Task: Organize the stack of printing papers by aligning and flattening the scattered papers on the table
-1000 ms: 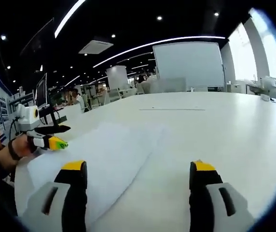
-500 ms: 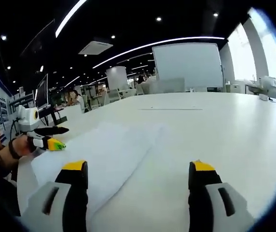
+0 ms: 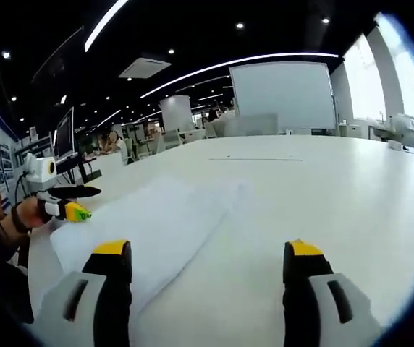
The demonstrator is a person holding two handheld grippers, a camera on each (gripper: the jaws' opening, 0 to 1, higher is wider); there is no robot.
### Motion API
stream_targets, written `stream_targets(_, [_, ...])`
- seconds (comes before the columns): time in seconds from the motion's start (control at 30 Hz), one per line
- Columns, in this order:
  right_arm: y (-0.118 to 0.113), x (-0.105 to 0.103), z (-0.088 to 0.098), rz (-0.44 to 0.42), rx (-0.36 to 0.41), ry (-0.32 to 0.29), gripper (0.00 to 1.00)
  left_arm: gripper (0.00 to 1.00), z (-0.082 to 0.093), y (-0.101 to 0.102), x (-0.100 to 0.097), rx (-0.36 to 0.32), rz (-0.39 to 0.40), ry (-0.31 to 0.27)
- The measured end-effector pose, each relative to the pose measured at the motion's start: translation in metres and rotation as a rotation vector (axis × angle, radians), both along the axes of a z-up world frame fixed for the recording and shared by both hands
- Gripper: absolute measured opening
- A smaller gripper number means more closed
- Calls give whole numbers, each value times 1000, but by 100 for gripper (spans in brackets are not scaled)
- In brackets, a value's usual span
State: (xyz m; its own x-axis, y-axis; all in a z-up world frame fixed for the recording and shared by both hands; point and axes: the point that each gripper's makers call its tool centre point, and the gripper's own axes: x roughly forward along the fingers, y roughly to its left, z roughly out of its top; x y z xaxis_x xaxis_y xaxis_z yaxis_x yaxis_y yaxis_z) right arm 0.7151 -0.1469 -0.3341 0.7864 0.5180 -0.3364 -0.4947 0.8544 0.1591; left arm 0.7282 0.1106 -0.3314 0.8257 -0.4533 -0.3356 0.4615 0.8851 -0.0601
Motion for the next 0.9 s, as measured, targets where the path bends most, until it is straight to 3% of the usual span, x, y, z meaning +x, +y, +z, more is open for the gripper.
stream_targets(0.13, [-2,-1,-1,-2,0,4,82,97,-2,-2,-6,1,-15,17])
stream_targets(0.4, [-5,-7,-1,-1,0,9,82,97,9,-1,-14,-91,-21,40])
stream_targets(0.9, [-17,-20,5,4,-15,16,82,97,12,13,-21,-121,-7,61])
